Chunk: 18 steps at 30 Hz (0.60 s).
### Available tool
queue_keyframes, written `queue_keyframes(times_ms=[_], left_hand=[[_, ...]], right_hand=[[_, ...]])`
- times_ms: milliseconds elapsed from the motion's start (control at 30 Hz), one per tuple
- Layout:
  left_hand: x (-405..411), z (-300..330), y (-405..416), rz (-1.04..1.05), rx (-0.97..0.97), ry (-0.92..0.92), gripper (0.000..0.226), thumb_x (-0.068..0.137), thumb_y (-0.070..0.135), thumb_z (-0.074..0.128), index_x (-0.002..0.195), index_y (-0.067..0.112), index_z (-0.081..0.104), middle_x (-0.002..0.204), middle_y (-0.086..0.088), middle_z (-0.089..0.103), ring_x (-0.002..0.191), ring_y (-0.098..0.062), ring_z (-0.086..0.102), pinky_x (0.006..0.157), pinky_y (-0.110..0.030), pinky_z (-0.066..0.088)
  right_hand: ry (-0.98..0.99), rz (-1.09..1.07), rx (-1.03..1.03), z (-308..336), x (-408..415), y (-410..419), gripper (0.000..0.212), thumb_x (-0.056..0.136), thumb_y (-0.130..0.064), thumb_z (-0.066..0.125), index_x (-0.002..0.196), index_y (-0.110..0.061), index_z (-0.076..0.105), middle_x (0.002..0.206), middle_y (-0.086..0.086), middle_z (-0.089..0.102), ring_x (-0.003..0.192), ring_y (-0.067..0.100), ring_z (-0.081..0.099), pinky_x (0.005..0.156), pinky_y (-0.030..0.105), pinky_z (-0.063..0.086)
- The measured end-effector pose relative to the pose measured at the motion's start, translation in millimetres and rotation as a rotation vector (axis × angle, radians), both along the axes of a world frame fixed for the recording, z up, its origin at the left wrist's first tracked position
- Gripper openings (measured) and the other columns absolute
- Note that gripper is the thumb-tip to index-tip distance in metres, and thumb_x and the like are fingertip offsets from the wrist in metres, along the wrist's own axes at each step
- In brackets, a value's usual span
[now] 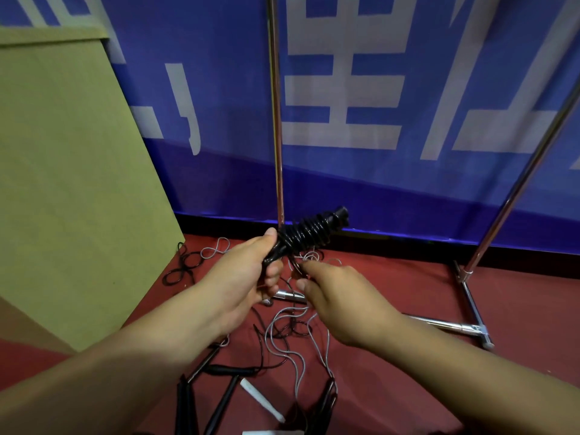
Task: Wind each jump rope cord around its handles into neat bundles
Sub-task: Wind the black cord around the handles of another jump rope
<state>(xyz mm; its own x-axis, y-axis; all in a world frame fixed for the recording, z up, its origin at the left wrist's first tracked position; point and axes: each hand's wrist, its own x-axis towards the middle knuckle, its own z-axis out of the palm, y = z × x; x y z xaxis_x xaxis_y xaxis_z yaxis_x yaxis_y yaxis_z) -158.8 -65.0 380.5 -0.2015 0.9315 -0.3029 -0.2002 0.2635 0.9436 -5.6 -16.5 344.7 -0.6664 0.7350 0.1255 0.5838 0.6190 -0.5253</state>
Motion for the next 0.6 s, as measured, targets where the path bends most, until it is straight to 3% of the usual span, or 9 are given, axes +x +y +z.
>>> queue_keyframes(times_ms=[233,333,467,600], left_hand=[[-4.4,-9.9,5.0,0.077,0.110,0.271,0.040,0.103,0.039,0.047,0.067,0.022,0.050,0.049,0.008,0.039,0.044,-0.008,0.035,0.048,-0.020,0.035],[-6.8,-16.0,4.3,0.079,0.151,0.429,0.046,0.099,0.042,0.054,0.056,0.026,0.051,0.050,0.013,0.040,0.046,-0.006,0.035,0.054,-0.026,0.034],[-7.5,-20.6,5.7,0.174,0.219,0.572,0.038,0.095,0.038,0.062,0.069,0.015,0.048,0.048,0.013,0.040,0.041,-0.003,0.033,0.044,-0.016,0.030],[-12.1,-22.1,7.5,0.134,0.212,0.687,0.036,0.096,0.035,0.062,0.074,0.008,0.052,0.043,0.016,0.042,0.039,0.000,0.036,0.042,-0.010,0.029]], right_hand=[[-0.117,0.100,0.044,10.0,-4.6,-13.7,0.012,0.100,-0.031,0.038,0.100,-0.019,0.039,0.097,0.015,0.064,0.089,0.041,0.058,0.068,0.044,0.044],[-0.133,0.125,0.059,11.9,-4.3,-19.2,0.008,0.096,-0.025,0.040,0.096,-0.019,0.036,0.096,0.014,0.062,0.085,0.041,0.058,0.062,0.040,0.037],[-0.142,0.181,0.152,12.7,-2.8,-25.9,0.010,0.095,-0.019,0.043,0.105,-0.018,0.041,0.100,0.007,0.060,0.084,0.037,0.058,0.063,0.042,0.044],[-0.165,0.131,0.240,12.9,-0.5,-20.5,0.010,0.097,-0.021,0.047,0.106,-0.020,0.048,0.101,0.002,0.063,0.089,0.033,0.062,0.065,0.039,0.045]])
